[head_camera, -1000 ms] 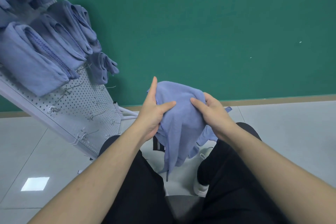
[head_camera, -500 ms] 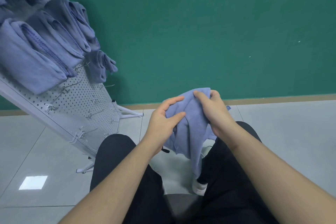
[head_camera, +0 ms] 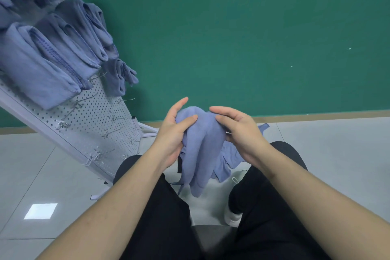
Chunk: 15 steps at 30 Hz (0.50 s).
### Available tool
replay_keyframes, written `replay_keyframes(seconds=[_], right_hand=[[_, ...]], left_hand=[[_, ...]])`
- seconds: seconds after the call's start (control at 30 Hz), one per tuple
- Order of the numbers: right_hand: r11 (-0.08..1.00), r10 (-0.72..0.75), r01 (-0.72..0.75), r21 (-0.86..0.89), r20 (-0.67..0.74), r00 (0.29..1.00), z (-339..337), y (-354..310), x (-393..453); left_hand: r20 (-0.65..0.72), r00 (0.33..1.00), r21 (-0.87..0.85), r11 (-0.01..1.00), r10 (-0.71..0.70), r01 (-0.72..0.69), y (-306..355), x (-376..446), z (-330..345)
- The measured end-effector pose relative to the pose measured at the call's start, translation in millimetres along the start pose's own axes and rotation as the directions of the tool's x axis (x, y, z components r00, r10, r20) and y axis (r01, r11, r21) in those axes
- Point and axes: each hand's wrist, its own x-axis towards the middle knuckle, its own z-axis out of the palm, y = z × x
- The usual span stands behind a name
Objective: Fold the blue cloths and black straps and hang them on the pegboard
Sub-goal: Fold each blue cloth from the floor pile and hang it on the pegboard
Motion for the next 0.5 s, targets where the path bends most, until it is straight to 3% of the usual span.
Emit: replay_keyframes(seconds=[0.2, 0.3, 0.4, 0.5], right_hand=[[0.998, -0.032, 0.039, 0.043, -0.152, 0.988, -5, -10, 9], [0.996, 0.014, 0.002, 0.087, -0.183, 0.983, -8, -16, 13], [0.991, 0.032, -0.009, 0.133, -0.174, 0.984, -12, -19, 14], [0.995, -0.04, 0.046, 0.086, -0.075, 0.996, -17, -19, 11]], left_hand=[[0.162, 0.987, 0.054, 0.998, -0.001, -0.008, -10, -2, -5], [0.218, 0.975, 0.175, 0.982, 0.034, -0.073, -16, -3, -4], [0.176, 0.979, 0.264, 0.953, 0.103, -0.148, -16, -4, 2], [0.161, 0.978, 0.245, 0.954, 0.134, -0.171, -10, -3, 10]])
